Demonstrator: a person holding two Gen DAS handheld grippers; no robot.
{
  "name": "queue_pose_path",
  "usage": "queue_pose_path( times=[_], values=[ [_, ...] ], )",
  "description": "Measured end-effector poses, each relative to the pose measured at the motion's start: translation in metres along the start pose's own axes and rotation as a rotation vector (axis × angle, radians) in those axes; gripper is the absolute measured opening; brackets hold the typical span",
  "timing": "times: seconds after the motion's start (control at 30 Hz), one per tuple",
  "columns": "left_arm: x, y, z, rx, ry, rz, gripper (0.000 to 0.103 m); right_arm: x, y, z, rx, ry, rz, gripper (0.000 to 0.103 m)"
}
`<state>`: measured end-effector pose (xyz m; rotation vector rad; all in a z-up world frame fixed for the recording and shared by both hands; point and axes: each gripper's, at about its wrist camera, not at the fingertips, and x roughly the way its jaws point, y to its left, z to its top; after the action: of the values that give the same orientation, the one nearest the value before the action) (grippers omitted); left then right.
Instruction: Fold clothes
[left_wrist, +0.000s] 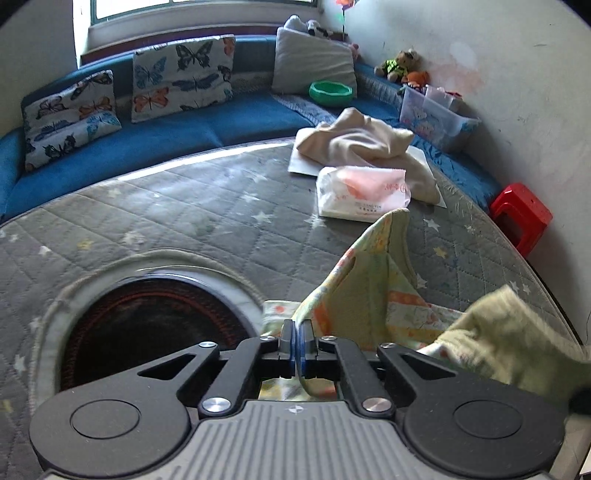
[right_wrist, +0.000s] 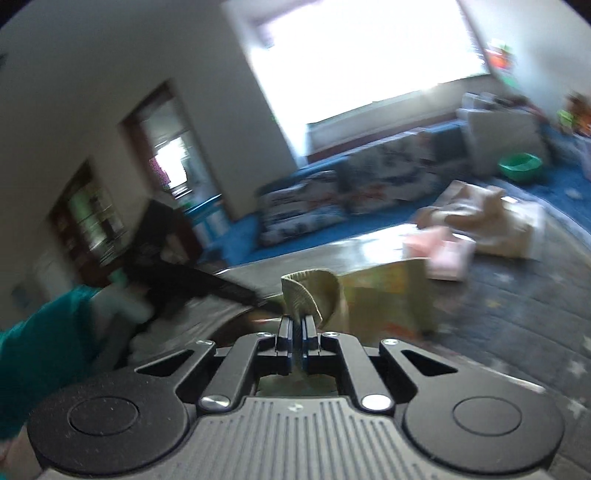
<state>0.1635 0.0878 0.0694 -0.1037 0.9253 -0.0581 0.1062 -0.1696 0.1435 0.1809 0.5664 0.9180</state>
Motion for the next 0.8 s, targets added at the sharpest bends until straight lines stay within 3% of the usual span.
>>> queue_pose_path(
  times=[0.17,0.4,0.57,0.7,0.8],
  values=[
    [-0.027,0.02,-0.02,0.006,-0.024,0.018,0.002,0.004,0.055,-0.019,-0.145,0.109,0.136,0.004],
    [-0.032,0.043,-0.037,-0.058,0.003,0.007,0.006,0.022,0.103,-0.052,-0.289,0.288,0.234,0.001],
    [-0.023,0.03,-0.033,-0.045,-0.002,-0.014,0.023,0.022,0.097,-0.039,-0.284,0.287,0.153,0.006],
    [-0.011,0.013,-0.025,-0.018,0.0,-0.025,0.05,0.025,0.069,-0.02,-0.226,0.253,0.044,0.016],
    [0.004,-0.002,-0.02,0.011,0.012,-0.042,0.055,0.032,0.04,-0.01,-0.163,0.245,-0.047,0.025]
  ],
)
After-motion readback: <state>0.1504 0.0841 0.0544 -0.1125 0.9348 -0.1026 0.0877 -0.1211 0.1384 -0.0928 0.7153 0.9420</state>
